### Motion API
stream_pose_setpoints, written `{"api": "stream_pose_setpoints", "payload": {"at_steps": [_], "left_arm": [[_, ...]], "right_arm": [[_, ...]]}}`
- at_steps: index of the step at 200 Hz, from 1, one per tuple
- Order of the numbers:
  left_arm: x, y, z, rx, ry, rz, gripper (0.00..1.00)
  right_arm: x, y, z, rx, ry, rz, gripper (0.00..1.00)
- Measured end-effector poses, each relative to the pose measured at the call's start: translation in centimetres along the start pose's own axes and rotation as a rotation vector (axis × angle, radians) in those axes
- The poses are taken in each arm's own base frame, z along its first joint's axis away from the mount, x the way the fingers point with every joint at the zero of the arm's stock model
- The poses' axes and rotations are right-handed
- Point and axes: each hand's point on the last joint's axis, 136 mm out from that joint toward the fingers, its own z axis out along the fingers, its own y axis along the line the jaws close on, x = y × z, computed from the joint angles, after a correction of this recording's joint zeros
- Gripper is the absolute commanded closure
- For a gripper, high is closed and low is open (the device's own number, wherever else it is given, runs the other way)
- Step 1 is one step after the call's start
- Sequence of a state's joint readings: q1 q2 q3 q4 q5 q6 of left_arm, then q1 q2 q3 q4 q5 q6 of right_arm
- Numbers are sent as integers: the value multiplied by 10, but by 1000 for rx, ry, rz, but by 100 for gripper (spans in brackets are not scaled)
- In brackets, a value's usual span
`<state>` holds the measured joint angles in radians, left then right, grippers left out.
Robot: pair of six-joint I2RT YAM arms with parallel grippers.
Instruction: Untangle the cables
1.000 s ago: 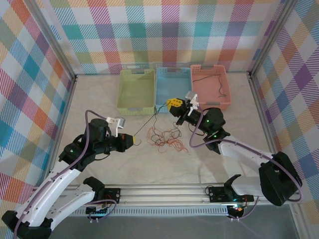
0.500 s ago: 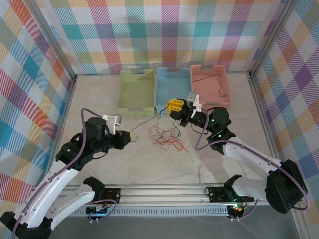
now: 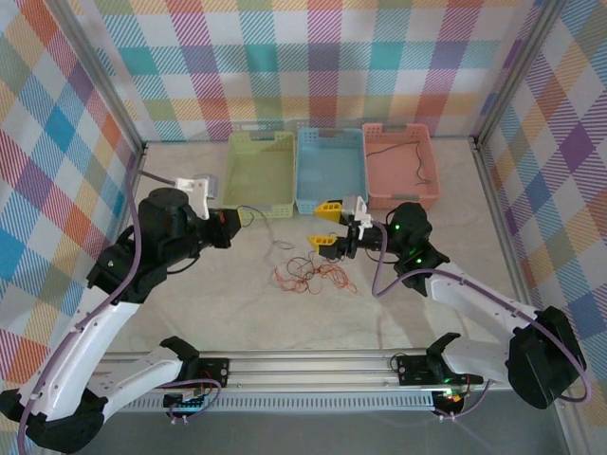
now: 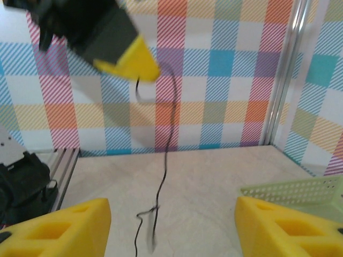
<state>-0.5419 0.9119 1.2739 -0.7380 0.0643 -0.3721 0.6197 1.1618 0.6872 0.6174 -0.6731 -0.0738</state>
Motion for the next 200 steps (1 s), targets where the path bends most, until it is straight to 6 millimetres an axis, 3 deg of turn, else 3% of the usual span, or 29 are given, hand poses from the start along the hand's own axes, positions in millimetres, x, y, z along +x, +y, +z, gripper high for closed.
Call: {"api": "stream_pose_setpoints", "payload": {"at_steps": [32,60,119,141,166,200], "left_arm": [[-40,-20,-19,33,-95,12,100],[-73,-41,-38,82,-172,34,100],[-99,-66,-48,150,-195,53,100],[-106,-73,-53,174,-199,63,100],[-108,-78,-60,191,-201,74,100],[-108,-80,-65,197,-200,77,100]], "right_arm": [[41,-2,8,-16,105,21,33],[64,2,14,-51,147,43,32],[118,41,56,-249,235,91,29],[126,43,77,-272,245,81,30],[122,32,98,-235,211,38,32],[117,16,109,-171,183,16,41]]}}
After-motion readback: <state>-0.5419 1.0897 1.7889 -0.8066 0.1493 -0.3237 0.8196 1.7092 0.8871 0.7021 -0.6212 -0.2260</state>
